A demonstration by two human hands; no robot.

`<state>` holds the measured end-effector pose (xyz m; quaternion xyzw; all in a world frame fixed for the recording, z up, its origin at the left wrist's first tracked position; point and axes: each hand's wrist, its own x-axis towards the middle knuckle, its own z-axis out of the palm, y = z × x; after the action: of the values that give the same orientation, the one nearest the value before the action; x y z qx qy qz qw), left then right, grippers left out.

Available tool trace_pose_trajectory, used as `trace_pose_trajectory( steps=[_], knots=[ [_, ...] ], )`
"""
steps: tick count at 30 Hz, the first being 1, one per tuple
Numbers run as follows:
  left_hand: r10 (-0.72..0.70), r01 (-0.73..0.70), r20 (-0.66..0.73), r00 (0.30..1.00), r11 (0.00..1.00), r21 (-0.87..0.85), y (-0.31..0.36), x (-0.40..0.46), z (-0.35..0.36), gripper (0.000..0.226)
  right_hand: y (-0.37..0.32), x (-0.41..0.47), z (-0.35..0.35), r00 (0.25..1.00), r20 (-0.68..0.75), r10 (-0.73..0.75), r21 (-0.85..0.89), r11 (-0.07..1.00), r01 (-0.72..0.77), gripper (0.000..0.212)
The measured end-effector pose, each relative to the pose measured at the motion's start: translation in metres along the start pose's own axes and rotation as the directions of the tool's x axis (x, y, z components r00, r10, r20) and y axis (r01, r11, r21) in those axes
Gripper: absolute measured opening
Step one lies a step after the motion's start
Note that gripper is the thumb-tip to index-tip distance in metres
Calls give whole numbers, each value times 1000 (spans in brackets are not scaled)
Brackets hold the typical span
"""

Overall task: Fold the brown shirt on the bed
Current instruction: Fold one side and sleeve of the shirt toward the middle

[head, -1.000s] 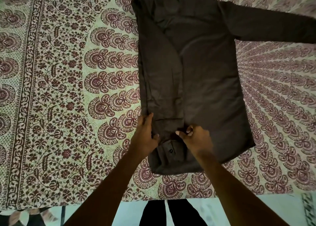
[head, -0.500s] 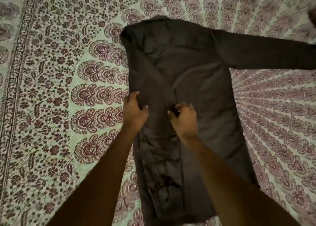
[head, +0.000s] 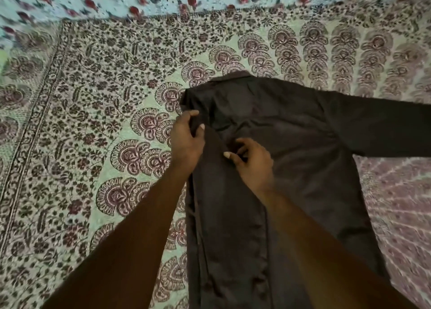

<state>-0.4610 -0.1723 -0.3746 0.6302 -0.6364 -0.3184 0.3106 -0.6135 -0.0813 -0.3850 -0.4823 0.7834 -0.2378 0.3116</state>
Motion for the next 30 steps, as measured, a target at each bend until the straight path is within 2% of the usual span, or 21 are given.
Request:
trace_pose_trajectory(
  steps=[3,8,13,19,21,23,25,27,30],
  knots=[
    [51,-52,-25,998,998,-44,-1,16,3,32,-3,9,-2,998,44,35,-41,999,-33,19],
    [52,-50,11,999,985,-167,-3,32,14,30,2,6,1,993,-77,88,-47,995,-92,9],
    [-10,13,24,1000,993,-121,-14,44,28,35,10,6,13,995,-84,59,-182,981,-73,8],
    [-42,42,14,999,997,-62,-18,51,32,44,14,4,21,983,-179,32,-197,978,-68,15],
    [44,-44,-6,999,994,99,-15,44,29,42,13,-2,20,975,-222,-28,-321,946,-46,22],
    [205,-171,-68,976,924,341,-10,26,24,32,13,-13,17,946,-266,-184,-489,872,32,27],
    [323,-268,-74,944,875,404,-9,1,19,20,16,-31,17,914,-236,-329,-539,827,158,28],
    [384,-380,70,921,843,380,-19,-25,18,18,24,-53,22,903,-155,-401,-517,811,272,34],
    [386,-505,330,861,724,470,-46,-50,19,40,46,-86,33,925,42,-379,-546,766,339,53]
  ],
)
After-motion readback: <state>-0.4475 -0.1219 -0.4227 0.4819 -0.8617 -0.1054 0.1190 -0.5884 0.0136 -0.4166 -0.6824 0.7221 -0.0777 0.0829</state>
